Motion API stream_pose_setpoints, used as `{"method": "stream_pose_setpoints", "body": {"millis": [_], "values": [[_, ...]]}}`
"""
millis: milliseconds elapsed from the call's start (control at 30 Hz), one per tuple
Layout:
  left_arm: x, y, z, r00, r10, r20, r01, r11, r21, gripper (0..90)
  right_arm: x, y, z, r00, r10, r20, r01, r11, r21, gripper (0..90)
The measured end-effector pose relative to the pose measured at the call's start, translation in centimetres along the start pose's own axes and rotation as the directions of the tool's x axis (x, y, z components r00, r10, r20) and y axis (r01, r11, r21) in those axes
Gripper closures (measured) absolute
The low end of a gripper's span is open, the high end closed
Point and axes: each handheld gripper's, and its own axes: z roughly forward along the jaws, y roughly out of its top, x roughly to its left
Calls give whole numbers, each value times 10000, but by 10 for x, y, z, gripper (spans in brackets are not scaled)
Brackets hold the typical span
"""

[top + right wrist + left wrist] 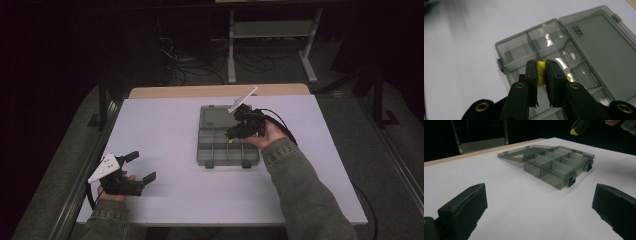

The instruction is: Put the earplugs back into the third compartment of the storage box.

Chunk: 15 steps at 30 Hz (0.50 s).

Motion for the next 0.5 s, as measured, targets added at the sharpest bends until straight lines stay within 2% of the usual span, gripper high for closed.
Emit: {"method": "stream_pose_setpoints", "body": {"millis": [267,367,500], "values": [[0,0,-1,10000,-3,32,3,10000,-27,0,-28,-8,19,9962,841,241,-850,9956,397,785],[0,0,-1,10000,11,41,-11,10000,-31,0,-37,-14,23,9944,981,391,-1004,9931,602,785],[0,0,-1,10000,-6,51,6,10000,-36,0,-43,-18,23,9930,1112,398,-1135,9917,604,784]]}}
